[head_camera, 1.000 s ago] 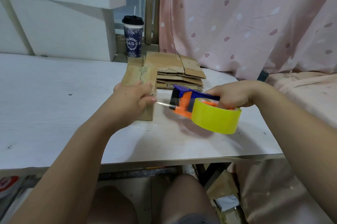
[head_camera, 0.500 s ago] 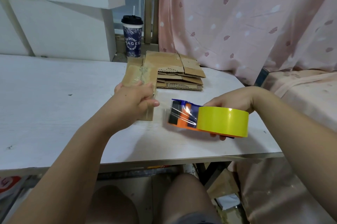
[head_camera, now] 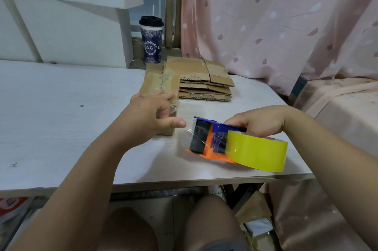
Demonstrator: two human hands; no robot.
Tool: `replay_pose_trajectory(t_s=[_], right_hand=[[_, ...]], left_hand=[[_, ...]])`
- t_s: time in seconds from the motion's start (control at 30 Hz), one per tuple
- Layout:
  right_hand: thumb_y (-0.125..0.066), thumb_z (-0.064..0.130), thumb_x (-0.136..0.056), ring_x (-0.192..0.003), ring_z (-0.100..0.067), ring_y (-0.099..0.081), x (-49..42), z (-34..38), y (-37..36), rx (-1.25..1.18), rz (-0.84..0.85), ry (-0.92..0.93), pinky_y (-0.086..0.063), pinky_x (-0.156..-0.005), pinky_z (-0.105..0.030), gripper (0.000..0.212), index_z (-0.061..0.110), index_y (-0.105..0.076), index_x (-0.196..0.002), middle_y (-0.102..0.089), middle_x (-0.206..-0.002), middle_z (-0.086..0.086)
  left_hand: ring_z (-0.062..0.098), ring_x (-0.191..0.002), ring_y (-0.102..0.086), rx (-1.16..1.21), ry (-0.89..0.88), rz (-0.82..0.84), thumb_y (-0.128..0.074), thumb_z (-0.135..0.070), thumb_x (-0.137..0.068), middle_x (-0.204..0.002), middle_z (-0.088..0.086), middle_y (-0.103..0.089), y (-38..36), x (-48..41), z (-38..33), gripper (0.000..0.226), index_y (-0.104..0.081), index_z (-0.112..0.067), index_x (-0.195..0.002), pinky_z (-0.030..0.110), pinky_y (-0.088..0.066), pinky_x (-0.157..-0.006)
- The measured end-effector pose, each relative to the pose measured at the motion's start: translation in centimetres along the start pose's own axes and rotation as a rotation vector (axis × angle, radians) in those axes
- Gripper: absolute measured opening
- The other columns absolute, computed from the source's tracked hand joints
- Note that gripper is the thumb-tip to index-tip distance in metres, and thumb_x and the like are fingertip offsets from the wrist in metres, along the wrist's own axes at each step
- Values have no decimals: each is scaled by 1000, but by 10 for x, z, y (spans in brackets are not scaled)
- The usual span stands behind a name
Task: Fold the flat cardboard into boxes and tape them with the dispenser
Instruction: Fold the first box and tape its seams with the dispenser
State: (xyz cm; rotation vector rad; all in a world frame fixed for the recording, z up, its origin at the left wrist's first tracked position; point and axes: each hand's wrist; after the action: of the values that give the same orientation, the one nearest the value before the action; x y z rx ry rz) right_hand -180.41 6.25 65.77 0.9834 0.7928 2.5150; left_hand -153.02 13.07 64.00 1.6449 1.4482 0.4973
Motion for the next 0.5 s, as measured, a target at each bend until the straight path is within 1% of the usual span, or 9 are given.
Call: replay_pose_trajectory(t_s=[0.07,0.17,0.23,0.3,0.33,0.4,0.5], right_hand=[[-55,-3,-93,-80,-8,-59,-3,3,-4,4,-37,69,-50,-71,-28,22,17,-62,-102,-66,-91,5],[-56,-9,-88,-81,-11,-59,-10,8,-12,-24,-92,138,-50,-72,-33,30,17,-64,-101,-66,-90,-5],[-58,-7,-84,-79,-9,-59,-16,16,-17,-28,-113,175,-50,-72,-32,36,26,-64,-95,-66,-87,3],[-59,-6,-81,-77,-6,-59,-23,24,-20,11,-137,191,-50,-72,-29,37,29,-64,-91,-65,-83,11],[-58,-8,-80,-72,-5,-58,-26,27,-21,29,-161,190,-50,-69,-27,39,30,-63,-87,-63,-78,13],[-55,-12,-77,-63,-2,-52,-32,31,-26,35,-217,191,-45,-62,-21,46,34,-62,-80,-59,-69,15],[-53,-13,-74,-60,-1,-48,-39,36,-34,44,-297,202,-40,-59,-15,50,36,-60,-76,-57,-67,14]], left_hand=[[0,-139,-22,36,-9,-9,-52,-72,-53,-143,-15,-39,1,0,2,58,-47,-14,-58,31,-10,-110],[-5,-136,-20,91,-5,39,-56,-76,-55,-144,-20,-37,5,-1,6,58,-55,-19,-59,27,-5,-108],[-9,-134,-14,101,-23,122,-58,-84,-57,-145,-24,-30,6,-1,8,58,-58,-26,-59,26,4,-108],[-13,-132,-6,84,-43,195,-50,-82,-50,-144,-30,-22,7,-2,9,51,-59,-33,-60,23,11,-106],[-15,-131,-2,79,-53,228,-47,-82,-49,-143,-32,-19,8,-2,9,48,-59,-36,-60,23,13,-105],[-18,-130,4,81,-75,282,-46,-82,-47,-142,-34,-14,9,-2,10,44,-61,-45,-67,22,16,-105],[-20,-130,9,86,-104,324,-49,-82,-48,-142,-38,-10,12,-4,13,46,-62,-48,-75,26,17,-107]])
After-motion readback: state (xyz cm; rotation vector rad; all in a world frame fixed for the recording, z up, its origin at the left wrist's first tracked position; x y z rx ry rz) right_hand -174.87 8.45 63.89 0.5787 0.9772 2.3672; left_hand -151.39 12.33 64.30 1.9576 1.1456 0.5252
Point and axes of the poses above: each hand's wrist, its own x-axis away from the middle knuckle, its own y-axis out of the back of the hand, z = x × y
